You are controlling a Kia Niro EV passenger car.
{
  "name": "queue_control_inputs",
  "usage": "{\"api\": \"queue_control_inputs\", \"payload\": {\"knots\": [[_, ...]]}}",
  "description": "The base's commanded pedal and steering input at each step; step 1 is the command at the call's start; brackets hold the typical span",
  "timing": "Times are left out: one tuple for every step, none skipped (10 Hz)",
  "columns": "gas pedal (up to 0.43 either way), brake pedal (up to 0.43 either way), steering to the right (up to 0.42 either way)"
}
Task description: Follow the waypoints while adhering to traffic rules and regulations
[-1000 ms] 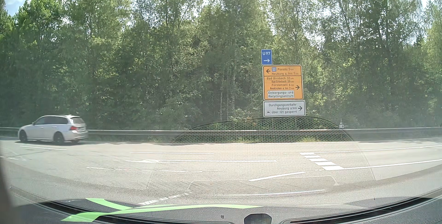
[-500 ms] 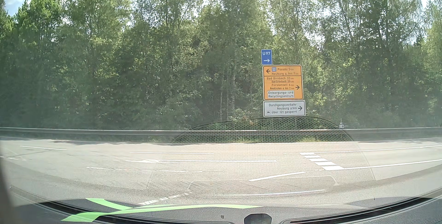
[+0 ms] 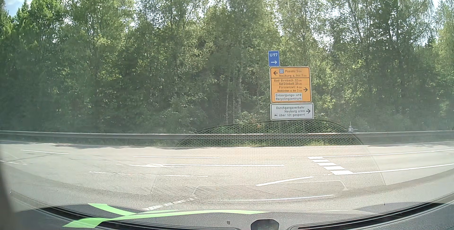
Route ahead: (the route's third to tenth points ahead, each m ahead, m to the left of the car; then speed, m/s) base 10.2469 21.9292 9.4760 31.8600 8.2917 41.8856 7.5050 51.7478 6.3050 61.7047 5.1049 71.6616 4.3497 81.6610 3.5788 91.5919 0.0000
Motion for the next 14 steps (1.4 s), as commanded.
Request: {"api": "queue_control_inputs", "payload": {"knots": [[0.000,0.262,-0.063],[0.000,0.262,-0.063],[0.000,0.262,-0.063],[0.000,0.262,-0.063],[0.000,0.262,-0.063],[0.000,0.262,-0.063],[0.000,0.262,-0.063],[0.000,0.262,-0.063],[0.000,0.262,-0.063],[0.000,0.262,-0.063],[0.000,0.262,-0.063],[0.000,0.262,-0.063],[0.000,0.262,-0.063],[0.000,0.262,-0.063]]}}
